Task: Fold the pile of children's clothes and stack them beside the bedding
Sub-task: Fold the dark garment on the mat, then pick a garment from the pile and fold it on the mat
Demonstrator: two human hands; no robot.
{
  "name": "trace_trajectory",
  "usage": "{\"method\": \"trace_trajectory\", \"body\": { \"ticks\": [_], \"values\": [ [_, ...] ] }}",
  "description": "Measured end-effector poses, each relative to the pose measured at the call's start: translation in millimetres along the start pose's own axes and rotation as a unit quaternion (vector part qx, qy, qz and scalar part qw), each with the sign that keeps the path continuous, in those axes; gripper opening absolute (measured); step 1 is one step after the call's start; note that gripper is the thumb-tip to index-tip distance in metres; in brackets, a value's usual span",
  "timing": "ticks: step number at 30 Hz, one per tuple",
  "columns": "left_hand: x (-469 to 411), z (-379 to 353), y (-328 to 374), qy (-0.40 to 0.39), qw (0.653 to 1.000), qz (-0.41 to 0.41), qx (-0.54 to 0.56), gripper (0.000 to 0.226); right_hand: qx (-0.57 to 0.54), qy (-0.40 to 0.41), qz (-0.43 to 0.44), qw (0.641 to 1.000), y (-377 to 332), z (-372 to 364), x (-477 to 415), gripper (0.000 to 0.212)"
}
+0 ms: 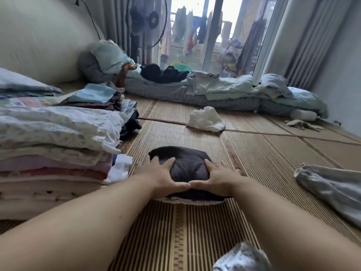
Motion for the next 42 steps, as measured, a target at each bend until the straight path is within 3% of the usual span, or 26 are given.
{"method": "trace_trajectory", "body": {
  "ticks": [7, 10, 12, 14, 17, 19, 21, 25, 28, 33, 36, 42],
  "values": [
    [85.6, 21.2, 65.3, 0.053, 0.991, -0.102, 0.063, 0.106, -0.084, 0.118, 0.029, 0.989, 24.3, 29.4, 119.7, 0.113],
    [139.6, 11.4, 106.0, 0.04, 0.982, -0.154, 0.101, 0.103, -0.1, 0.105, 0.019, 0.989, 49.6, 16.3, 188.6, 0.112],
    [172.9, -3.1, 125.6, -0.008, 0.977, -0.17, 0.129, 0.105, -0.172, 0.078, -0.012, 0.982, 68.1, 1.7, 232.6, 0.118],
    [202.3, -19.7, 136.7, -0.07, 0.973, -0.162, 0.148, 0.109, -0.253, 0.032, -0.027, 0.967, 77.4, -18.5, 267.9, 0.113],
    [242.9, -32.4, 149.0, -0.092, 0.974, -0.139, 0.154, 0.115, -0.231, -0.005, -0.078, 0.97, 83.2, -46.6, 310.8, 0.105],
    [262.9, -36.6, 154.2, -0.07, 0.972, -0.12, 0.187, 0.102, -0.229, 0.034, -0.13, 0.964, 84.2, -56.3, 330.5, 0.091],
    [279.3, -34.7, 156.5, -0.061, 0.963, -0.114, 0.237, 0.077, -0.298, 0.049, -0.151, 0.941, 79.1, -62.2, 348.9, 0.064],
    [299.3, -14.2, 152.6, -0.077, 0.965, -0.144, 0.208, 0.053, -0.318, 0.011, -0.147, 0.936, 70.5, -58.7, 371.6, 0.014],
    [308.4, -0.7, 136.3, -0.065, 0.959, -0.118, 0.251, 0.053, -0.338, 0.024, -0.135, 0.931, 73.3, -46.2, 376.6, 0.011],
    [314.1, 21.7, 90.9, 0.038, 0.939, -0.067, 0.336, 0.034, -0.584, 0.096, -0.1, 0.8, 72.9, -20.0, 376.2, 0.007],
    [310.8, 42.9, 67.2, 0.108, 0.888, -0.036, 0.446, 0.003, -0.649, 0.149, -0.067, 0.743, 69.7, 7.4, 373.3, 0.008],
    [294.5, 49.3, 37.5, 0.127, 0.762, 0.048, 0.633, 0.017, -0.703, 0.215, -0.042, 0.676, 71.8, 45.0, 373.2, 0.007]
  ]
}}
Point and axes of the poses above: each hand's wrist, its own x-axis away from the middle knuckle, its own z-axis out of the back of the hand, y = z × x, the point moved 5 cm from there along -x, towards the middle knuckle, and after that the axes turned 8 degrees about -z, right-handed, at the moved point
